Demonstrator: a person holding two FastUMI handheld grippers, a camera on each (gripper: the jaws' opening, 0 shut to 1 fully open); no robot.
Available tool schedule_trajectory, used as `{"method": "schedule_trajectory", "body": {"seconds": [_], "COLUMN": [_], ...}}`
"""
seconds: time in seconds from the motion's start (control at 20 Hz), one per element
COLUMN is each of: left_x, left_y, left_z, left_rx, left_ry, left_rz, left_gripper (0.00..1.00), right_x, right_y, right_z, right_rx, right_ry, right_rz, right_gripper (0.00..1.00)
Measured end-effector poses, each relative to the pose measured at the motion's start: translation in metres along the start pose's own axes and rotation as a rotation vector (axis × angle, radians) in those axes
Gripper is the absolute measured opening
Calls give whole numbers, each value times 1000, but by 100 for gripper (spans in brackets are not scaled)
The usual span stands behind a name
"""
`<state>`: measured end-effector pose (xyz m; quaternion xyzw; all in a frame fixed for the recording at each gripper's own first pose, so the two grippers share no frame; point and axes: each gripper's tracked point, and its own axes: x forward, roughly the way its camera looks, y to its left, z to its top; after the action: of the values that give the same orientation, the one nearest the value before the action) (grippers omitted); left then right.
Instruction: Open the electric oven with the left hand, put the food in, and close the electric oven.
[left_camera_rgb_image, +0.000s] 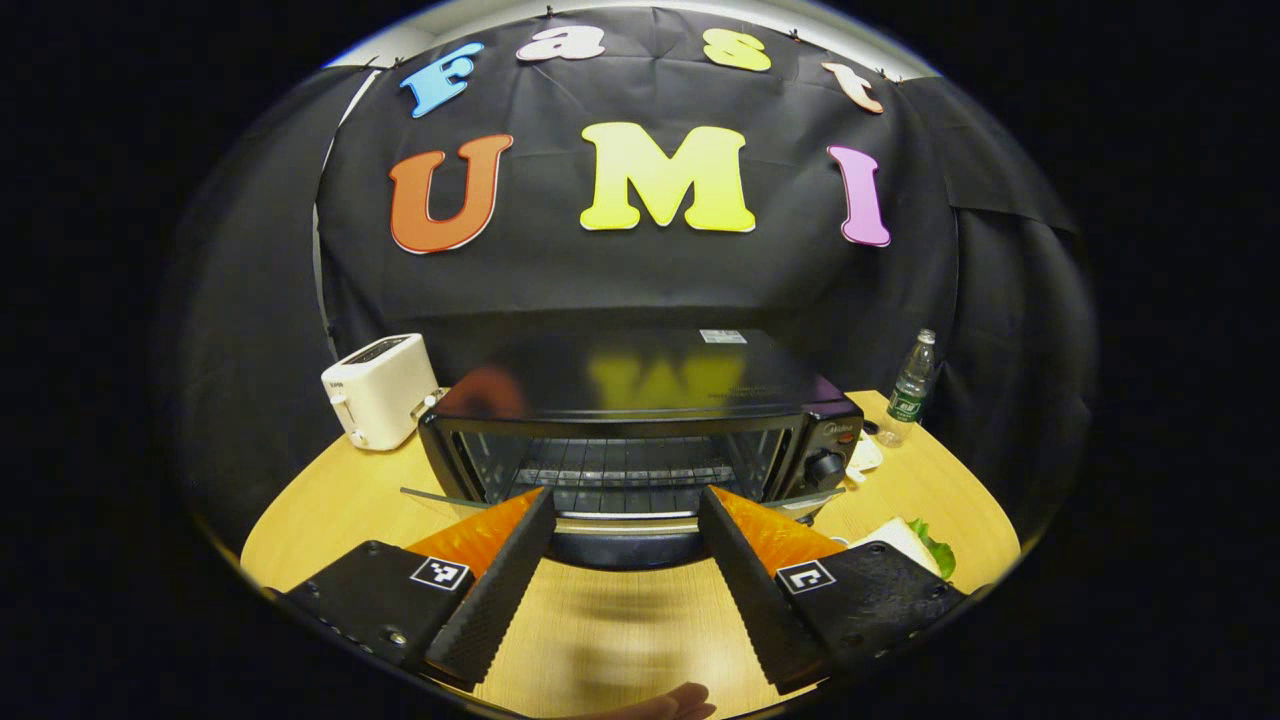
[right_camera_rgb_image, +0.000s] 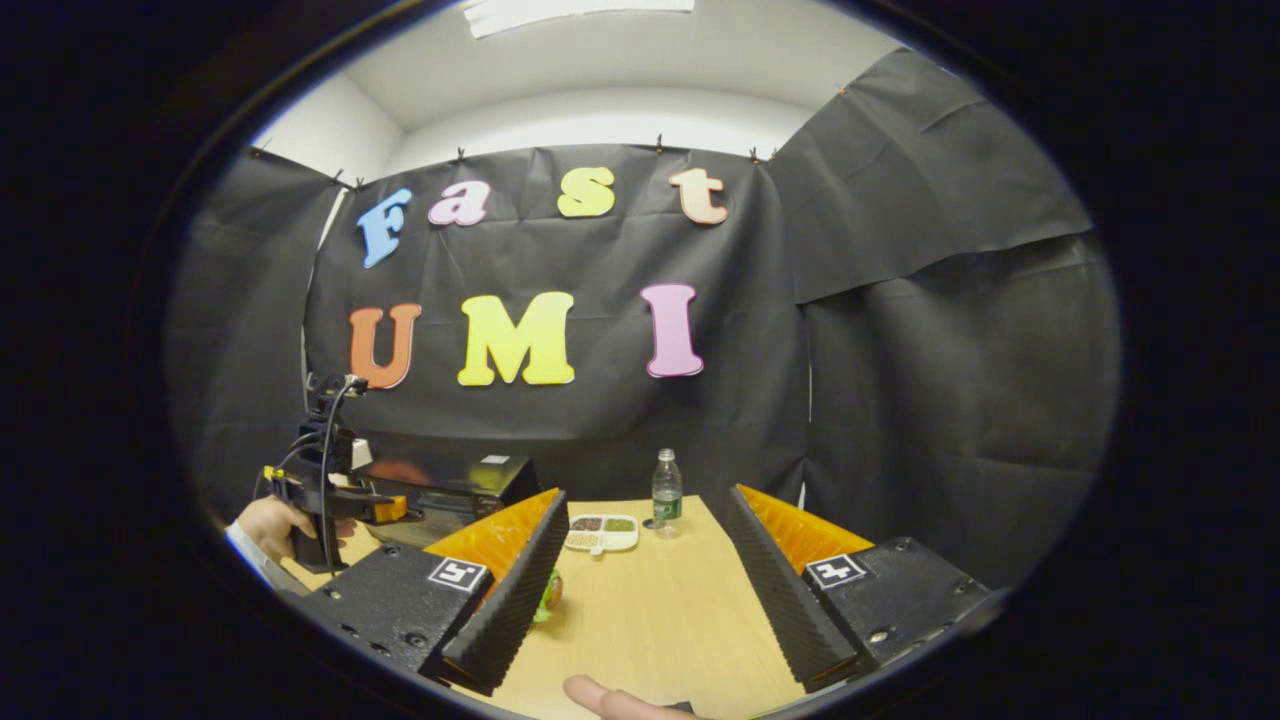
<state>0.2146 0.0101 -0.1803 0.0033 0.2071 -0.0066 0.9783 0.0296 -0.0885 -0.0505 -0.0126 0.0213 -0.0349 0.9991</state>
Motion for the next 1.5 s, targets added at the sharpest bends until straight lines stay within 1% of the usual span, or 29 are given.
{"method": "schedule_trajectory", "body": {"seconds": [0.15,0.35,0.85,1.0,1.1,1.25,1.4,1.5], "left_x": [-11,-23,-42,-43,-44,-42,-39,-38], "left_y": [-1,-1,-2,-3,-2,-2,0,0], "left_z": [-12,-32,-87,-114,-124,-138,-153,-153], "left_rx": [-24,-4,-14,10,12,1,-41,-35], "left_ry": [3,-11,-9,28,33,48,87,80], "left_rz": [-5,-2,-4,-4,-3,-3,-4,-3], "left_gripper": [96,96,96,96,96,96,94,94], "right_x": [-2,-5,-1,0,1,3,7,9], "right_y": [1,-3,-2,-1,2,-1,-3,-7], "right_z": [-2,-4,-14,-20,-22,-23,-25,-23], "right_rx": [7,8,25,29,31,31,34,33], "right_ry": [3,0,28,39,49,53,65,73], "right_rz": [5,-5,0,5,16,13,14,11], "right_gripper": [96,96,96,96,96,96,96,96]}}
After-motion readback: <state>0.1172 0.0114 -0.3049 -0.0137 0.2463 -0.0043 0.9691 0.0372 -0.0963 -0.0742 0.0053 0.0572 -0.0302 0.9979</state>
